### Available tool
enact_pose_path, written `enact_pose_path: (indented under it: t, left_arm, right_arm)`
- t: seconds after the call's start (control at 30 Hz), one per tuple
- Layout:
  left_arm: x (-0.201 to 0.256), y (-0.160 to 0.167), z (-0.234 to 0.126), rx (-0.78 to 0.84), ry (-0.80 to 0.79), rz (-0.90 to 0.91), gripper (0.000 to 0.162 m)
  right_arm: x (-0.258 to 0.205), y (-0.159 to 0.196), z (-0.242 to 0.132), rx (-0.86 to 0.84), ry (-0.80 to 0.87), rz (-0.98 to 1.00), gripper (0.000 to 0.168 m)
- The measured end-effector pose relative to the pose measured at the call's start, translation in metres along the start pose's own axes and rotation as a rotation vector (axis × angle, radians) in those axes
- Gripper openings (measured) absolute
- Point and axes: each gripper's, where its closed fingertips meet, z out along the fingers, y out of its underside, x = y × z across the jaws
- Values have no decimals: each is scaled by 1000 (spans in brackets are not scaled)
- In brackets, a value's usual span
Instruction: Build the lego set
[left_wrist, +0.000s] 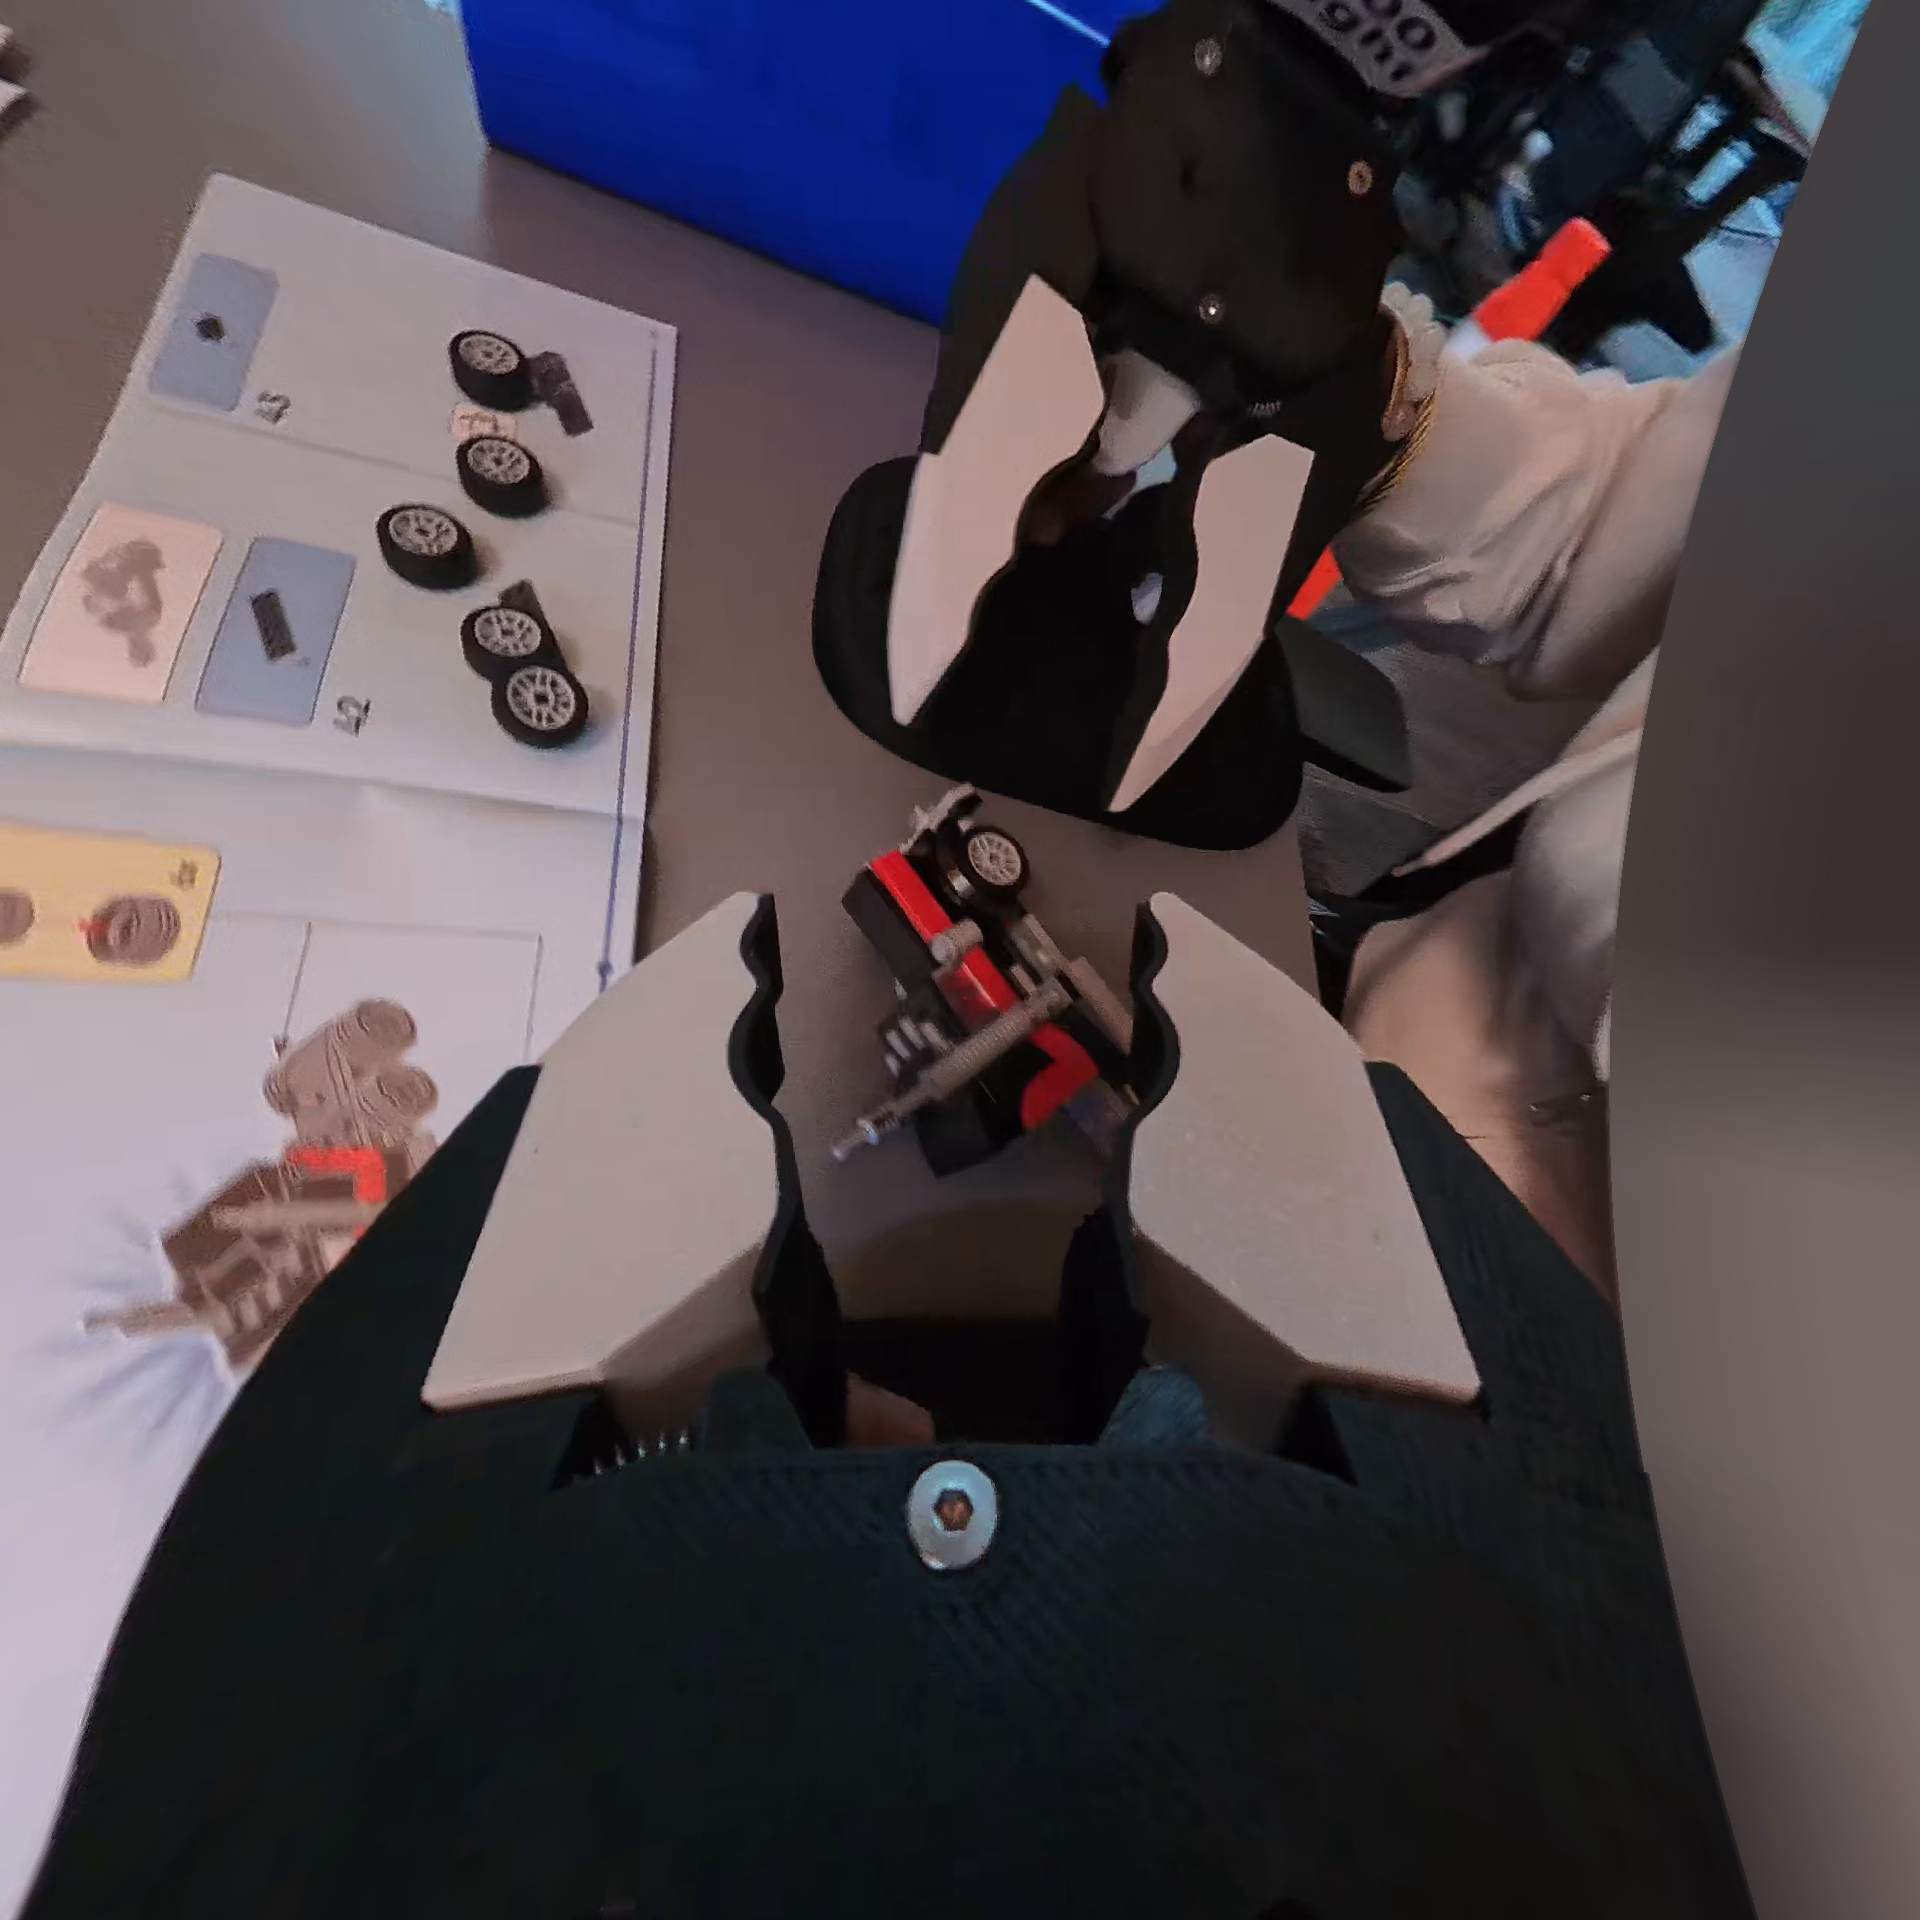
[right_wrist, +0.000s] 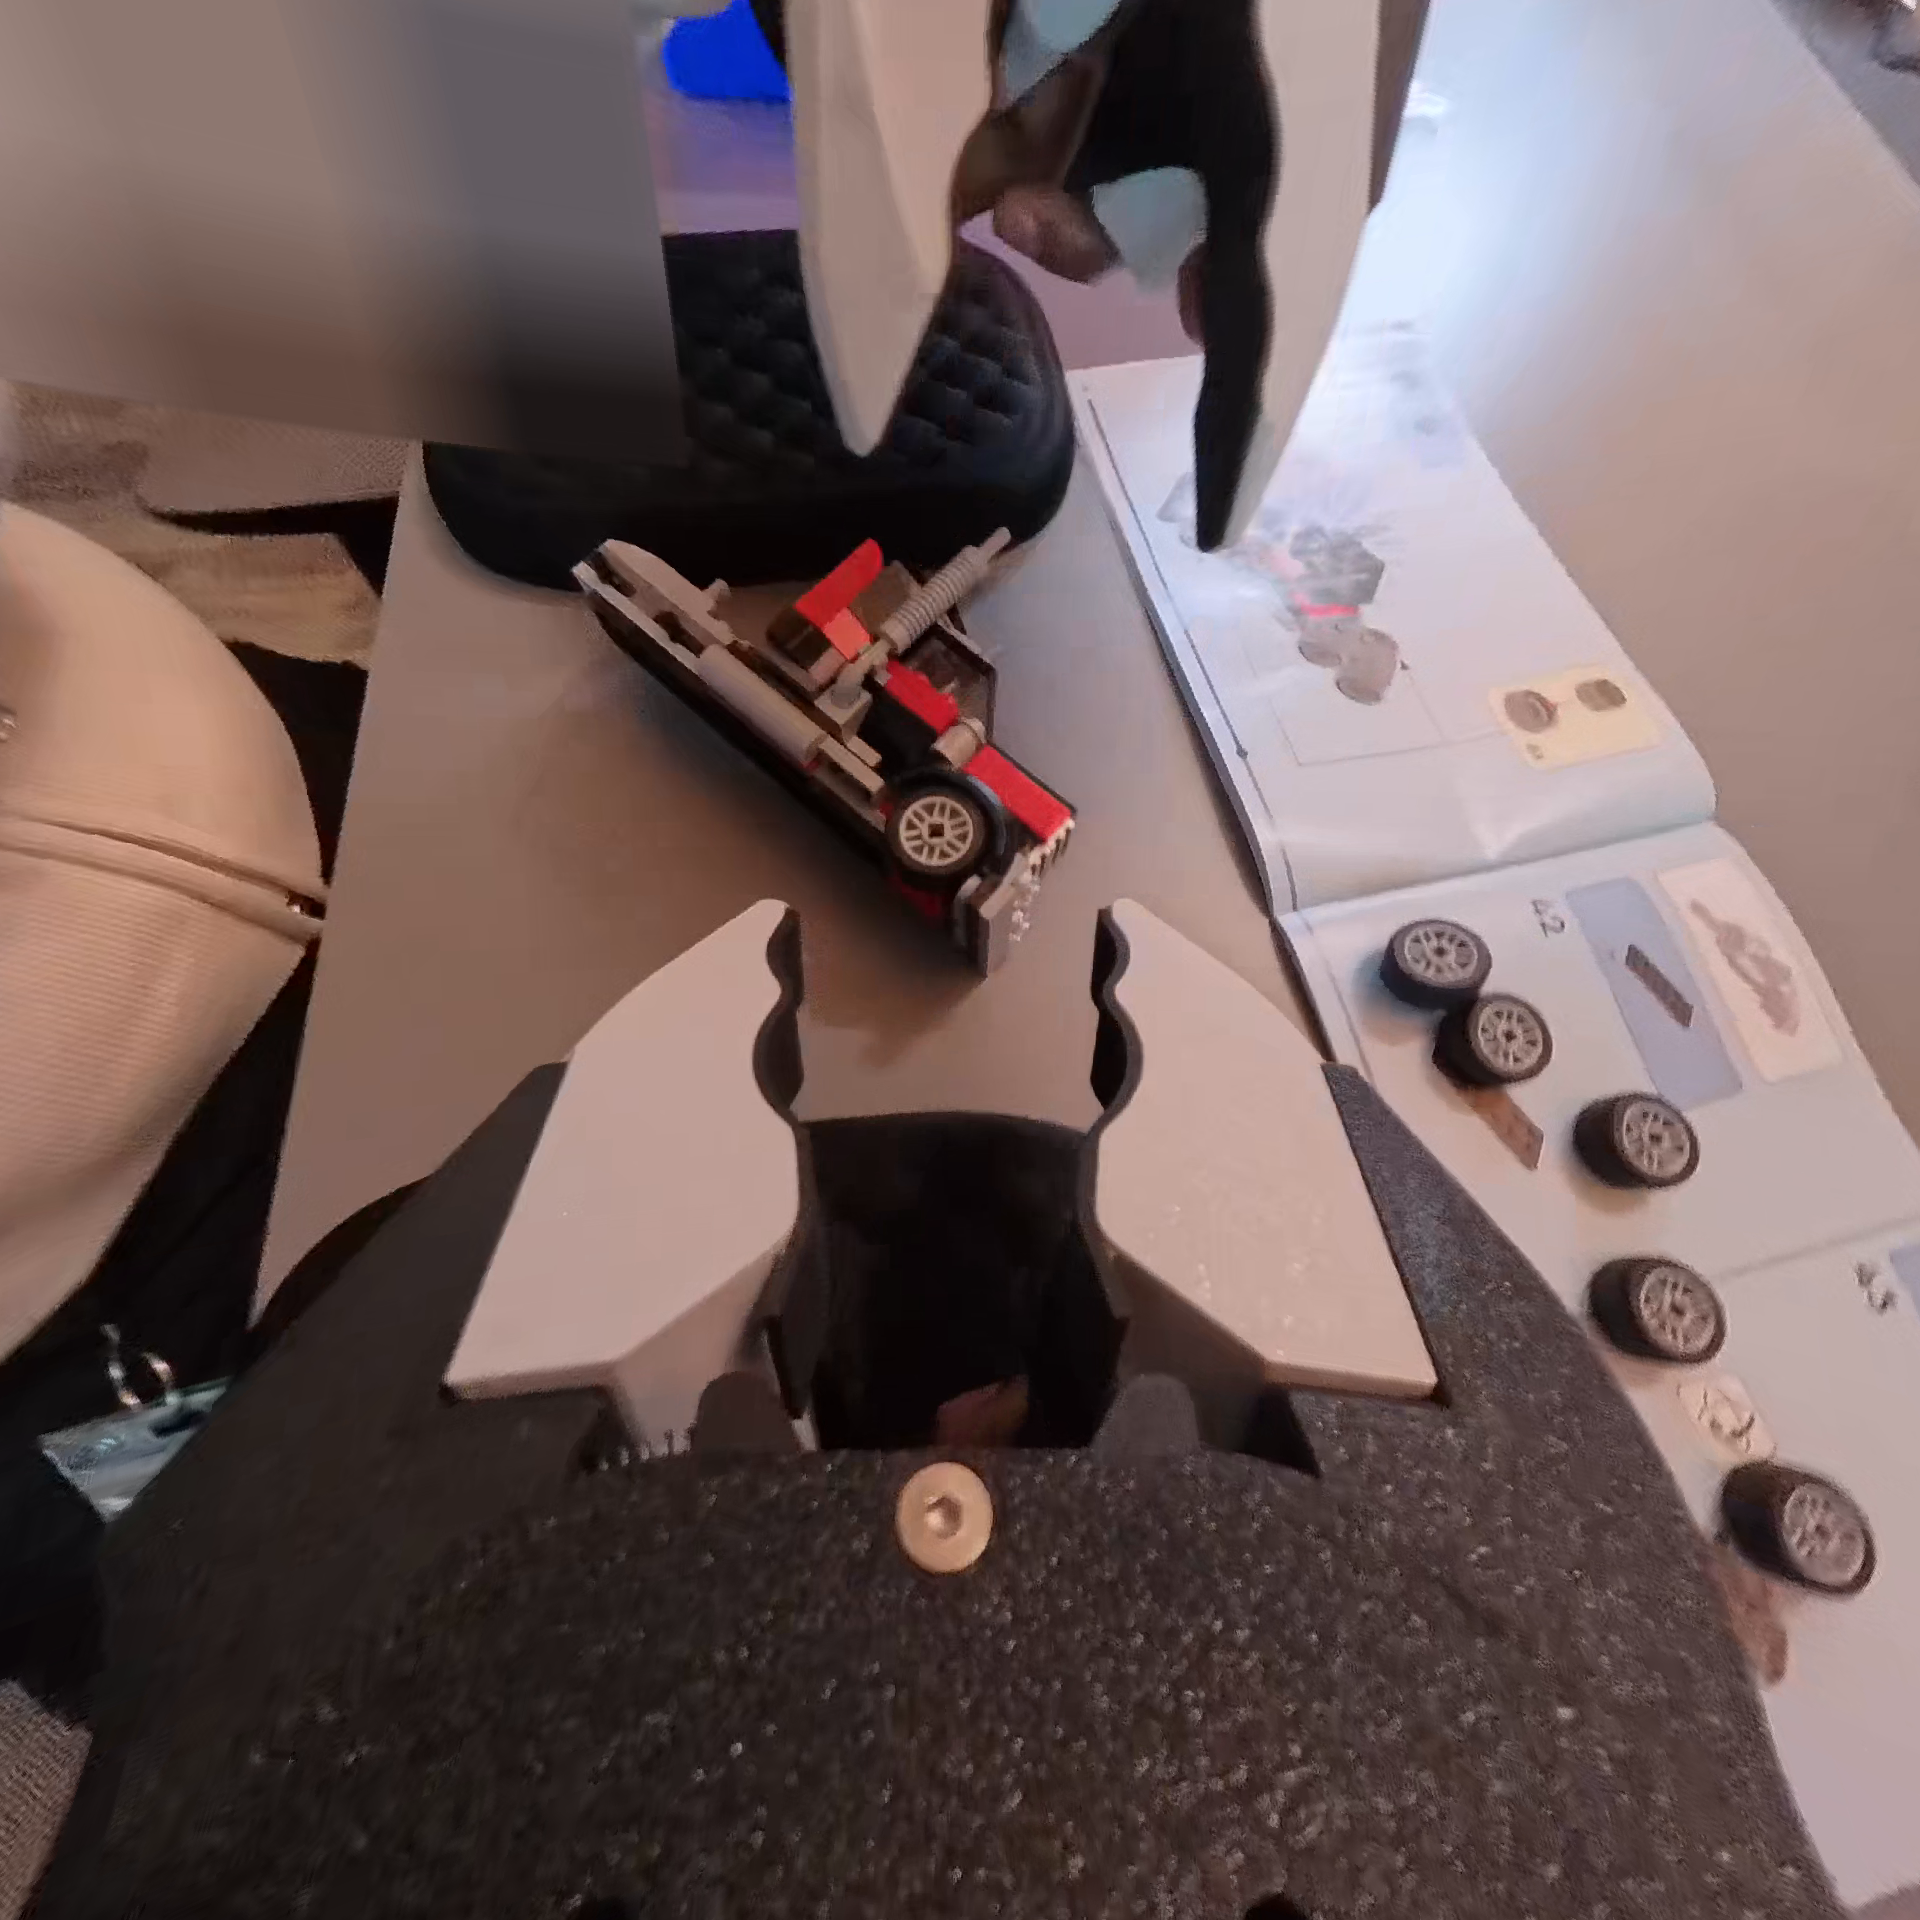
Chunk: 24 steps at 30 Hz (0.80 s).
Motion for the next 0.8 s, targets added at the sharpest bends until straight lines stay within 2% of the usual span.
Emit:
enact_pose_path:
  t: [0.13,0.23,0.37,0.43,0.47,0.53,0.63,0.8]
  left_arm:
    - [9,26,-4,29,-169,-18,70]
    - [21,39,-4,66,-186,-59,71]
    - [31,49,-5,107,-174,-102,71]
    - [33,54,-4,113,-168,-116,71]
    - [34,56,-4,115,-164,-126,72]
    - [32,57,-4,129,-171,-156,73]
    - [22,56,-6,159,-220,-218,73]
    - [6,58,-1,133,-288,-299,73]
  right_arm:
    - [0,-1,21,-96,-47,-191,64]
    - [-1,2,33,-165,-140,-299,70]
    - [0,4,44,-214,-237,-403,67]
    - [0,10,48,-256,-270,-462,54]
    - [2,10,48,-265,-255,-502,45]
    - [3,5,46,-237,-195,-580,43]
    - [10,-7,40,-146,-11,-681,43]
    - [17,-5,32,-129,266,-838,43]
